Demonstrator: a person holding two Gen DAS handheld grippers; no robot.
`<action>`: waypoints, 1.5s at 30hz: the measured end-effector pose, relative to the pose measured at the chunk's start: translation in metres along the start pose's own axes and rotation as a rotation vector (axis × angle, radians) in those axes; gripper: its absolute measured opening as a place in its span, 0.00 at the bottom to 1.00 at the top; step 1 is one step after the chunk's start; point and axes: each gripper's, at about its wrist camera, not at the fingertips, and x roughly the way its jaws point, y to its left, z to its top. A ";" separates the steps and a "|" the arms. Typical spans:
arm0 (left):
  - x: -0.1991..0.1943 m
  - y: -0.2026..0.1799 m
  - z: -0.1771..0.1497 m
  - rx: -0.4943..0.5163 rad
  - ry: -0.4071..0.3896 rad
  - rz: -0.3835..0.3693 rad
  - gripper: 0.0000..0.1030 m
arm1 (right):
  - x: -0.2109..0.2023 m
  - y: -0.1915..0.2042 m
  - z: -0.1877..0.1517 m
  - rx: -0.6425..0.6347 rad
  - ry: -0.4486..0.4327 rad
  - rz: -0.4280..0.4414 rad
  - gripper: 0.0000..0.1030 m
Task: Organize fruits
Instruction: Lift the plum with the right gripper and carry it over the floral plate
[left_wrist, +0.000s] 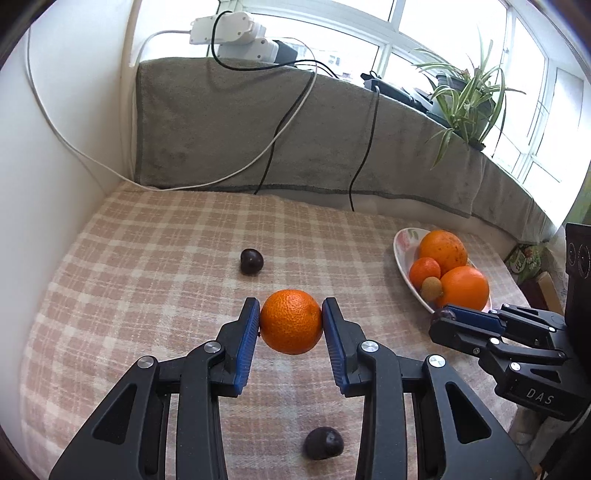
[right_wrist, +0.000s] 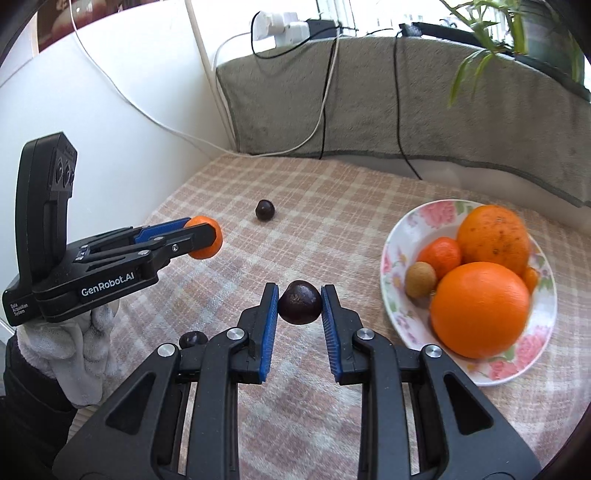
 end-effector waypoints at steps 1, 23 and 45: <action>-0.002 -0.003 0.001 0.004 -0.004 -0.004 0.32 | -0.004 -0.003 0.000 0.005 -0.008 -0.003 0.24; -0.001 -0.092 0.014 0.128 -0.025 -0.131 0.32 | -0.075 -0.090 -0.012 0.131 -0.128 -0.117 0.24; 0.057 -0.131 0.037 0.186 0.031 -0.140 0.32 | -0.068 -0.158 -0.015 0.215 -0.108 -0.145 0.24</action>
